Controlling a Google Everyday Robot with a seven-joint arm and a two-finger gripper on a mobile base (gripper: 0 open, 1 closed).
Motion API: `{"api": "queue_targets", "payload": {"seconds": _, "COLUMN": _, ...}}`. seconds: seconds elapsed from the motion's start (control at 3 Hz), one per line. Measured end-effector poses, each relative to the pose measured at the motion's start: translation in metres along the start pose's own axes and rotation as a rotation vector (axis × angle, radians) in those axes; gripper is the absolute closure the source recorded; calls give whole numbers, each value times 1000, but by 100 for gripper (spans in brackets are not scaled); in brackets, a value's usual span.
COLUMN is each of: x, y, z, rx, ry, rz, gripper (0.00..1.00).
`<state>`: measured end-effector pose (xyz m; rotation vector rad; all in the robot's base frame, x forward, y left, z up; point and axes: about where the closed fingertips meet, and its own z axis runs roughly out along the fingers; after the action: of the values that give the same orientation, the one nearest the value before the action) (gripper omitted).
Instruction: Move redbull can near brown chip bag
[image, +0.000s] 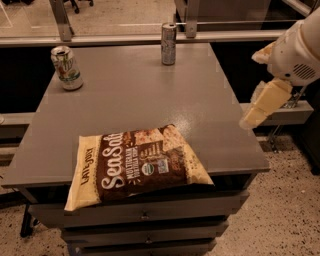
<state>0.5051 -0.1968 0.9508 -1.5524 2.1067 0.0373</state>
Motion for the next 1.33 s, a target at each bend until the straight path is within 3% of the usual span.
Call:
{"api": "queue_targets", "payload": {"seconds": 0.33, "x": -23, "y": -39, "z": 51, "rx": -5, "ry": -161, "rz": 68, "gripper": 0}}
{"api": "queue_targets", "payload": {"seconds": 0.67, "x": -60, "y": -74, "z": 96, "rx": -11, "ry": -324, "rz": 141, "gripper": 0}}
{"api": "queue_targets", "payload": {"seconds": 1.0, "x": -106, "y": -114, "z": 131, "rx": 16, "ry": -499, "rz": 180, "gripper": 0}}
{"api": "queue_targets", "payload": {"seconds": 1.33, "x": -106, "y": -113, "z": 131, "rx": 14, "ry": -497, "rz": 179, "gripper": 0}}
